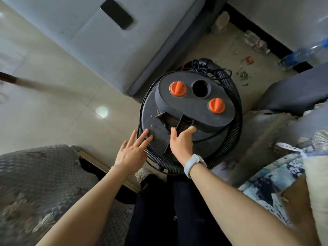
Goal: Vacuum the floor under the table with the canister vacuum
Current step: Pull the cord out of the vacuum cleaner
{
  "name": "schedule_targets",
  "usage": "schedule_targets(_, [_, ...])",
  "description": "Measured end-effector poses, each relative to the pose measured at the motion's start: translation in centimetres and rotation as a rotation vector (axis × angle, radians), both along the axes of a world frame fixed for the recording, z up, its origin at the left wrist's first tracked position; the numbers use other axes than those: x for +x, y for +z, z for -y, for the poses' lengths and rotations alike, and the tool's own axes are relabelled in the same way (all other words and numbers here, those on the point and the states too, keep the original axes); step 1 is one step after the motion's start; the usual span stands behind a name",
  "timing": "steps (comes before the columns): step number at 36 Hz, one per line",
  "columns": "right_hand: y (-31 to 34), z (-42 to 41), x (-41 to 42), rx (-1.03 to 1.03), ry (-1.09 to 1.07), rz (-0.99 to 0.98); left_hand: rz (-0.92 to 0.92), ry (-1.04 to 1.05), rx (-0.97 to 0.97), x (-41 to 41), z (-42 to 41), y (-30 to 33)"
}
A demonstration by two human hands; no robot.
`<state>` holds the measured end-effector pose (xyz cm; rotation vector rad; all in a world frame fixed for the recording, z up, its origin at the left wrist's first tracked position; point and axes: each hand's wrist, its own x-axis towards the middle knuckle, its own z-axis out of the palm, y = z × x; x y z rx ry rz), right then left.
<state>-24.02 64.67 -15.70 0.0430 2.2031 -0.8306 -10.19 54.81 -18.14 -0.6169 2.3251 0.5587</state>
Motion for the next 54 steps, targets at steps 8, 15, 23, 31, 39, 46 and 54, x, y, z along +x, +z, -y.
schedule_targets(8, [0.2,2.8,6.8,0.043,0.041,0.055,0.021,0.179,0.012,5.2,2.0,1.2])
schedule_targets(15, [2.0,-0.2,7.9,0.184,0.453,-0.003,-0.328,0.358,-0.045,6.0,0.4,1.8])
schedule_targets(23, [1.8,-5.1,-0.3,0.189,0.69,-0.62,-0.341,0.408,0.114,1.3,-4.1,1.2])
schedule_targets(31, [0.2,-4.5,-0.7,0.28,0.717,-0.247,-0.351,0.475,0.046,1.1,-4.1,0.2])
schedule_targets(39, [0.5,-3.4,3.7,0.274,0.745,-0.163,-0.278,0.519,0.088,5.8,-3.2,0.7])
schedule_targets(46, [0.8,0.0,9.1,0.245,0.858,-0.156,-0.26,0.59,0.032,12.1,-1.2,1.2])
schedule_targets(54, [1.3,7.8,11.7,0.175,0.979,-0.169,-0.297,0.732,-0.024,15.2,4.8,1.9])
